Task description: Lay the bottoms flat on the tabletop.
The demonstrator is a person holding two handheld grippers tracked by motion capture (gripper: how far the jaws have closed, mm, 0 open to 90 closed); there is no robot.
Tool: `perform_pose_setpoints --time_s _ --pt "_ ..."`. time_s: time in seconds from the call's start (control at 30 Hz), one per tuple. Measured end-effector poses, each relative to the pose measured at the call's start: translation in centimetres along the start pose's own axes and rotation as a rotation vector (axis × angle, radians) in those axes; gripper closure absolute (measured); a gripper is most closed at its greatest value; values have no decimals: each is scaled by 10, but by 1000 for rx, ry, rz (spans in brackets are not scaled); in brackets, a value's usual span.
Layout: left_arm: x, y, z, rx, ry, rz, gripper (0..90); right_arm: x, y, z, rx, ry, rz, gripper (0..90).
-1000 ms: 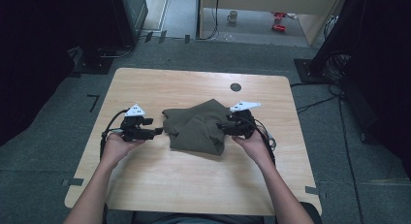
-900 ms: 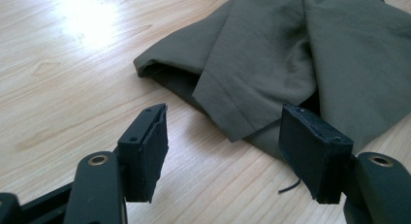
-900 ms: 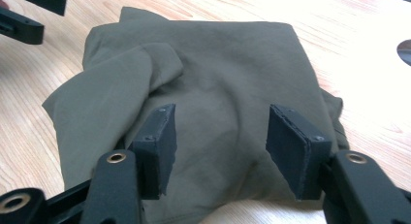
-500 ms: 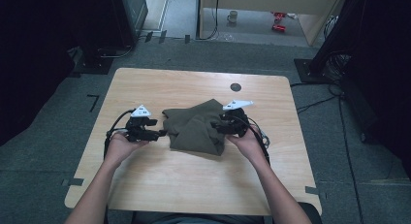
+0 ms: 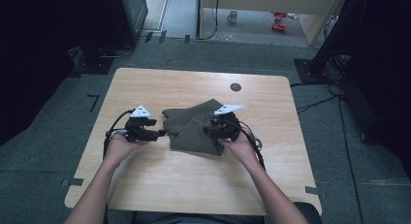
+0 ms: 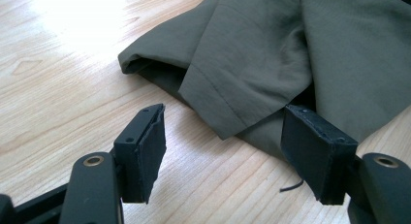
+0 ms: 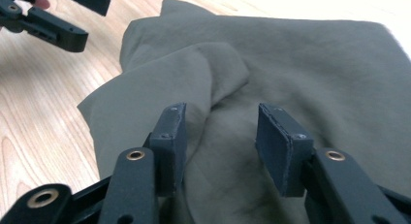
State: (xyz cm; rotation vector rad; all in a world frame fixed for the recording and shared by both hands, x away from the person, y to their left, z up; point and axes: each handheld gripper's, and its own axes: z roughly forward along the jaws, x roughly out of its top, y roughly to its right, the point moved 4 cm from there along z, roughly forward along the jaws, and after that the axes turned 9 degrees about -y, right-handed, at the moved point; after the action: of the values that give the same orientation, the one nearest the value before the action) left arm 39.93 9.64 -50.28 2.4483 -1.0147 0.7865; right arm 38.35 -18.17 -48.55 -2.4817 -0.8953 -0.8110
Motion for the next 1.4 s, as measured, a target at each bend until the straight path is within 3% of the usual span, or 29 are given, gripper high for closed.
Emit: perform_pose_setpoints --time_s 0.13,0.3,0.47,0.6,0.77,1.0,1.07,1.4 --pt "0 0 0 1 -1 1 330 0 -5 3 5 -4 -21 567" --pt "0 0 0 5 -1 2 331 1 -7 5 30 -3 -15 603" --pt "0 -1 0 8 -2 1 332 0 -12 9 38 -15 -40 704" --pt "-1 -2 -1 14 -1 0 334 -3 -18 11 62 -13 -57 877" --pt "-2 -5 -3 19 1 -7 336 -3 -27 10 87 -13 -79 893" --pt "-3 -7 -5 25 7 -18 337 -8 -51 6 142 -24 -137 893" --pt "-3 -7 -6 27 9 -17 337 -13 -60 5 156 -28 -180 892" --pt "-3 -7 -7 29 15 -22 336 -31 -80 4 197 -64 -231 871"
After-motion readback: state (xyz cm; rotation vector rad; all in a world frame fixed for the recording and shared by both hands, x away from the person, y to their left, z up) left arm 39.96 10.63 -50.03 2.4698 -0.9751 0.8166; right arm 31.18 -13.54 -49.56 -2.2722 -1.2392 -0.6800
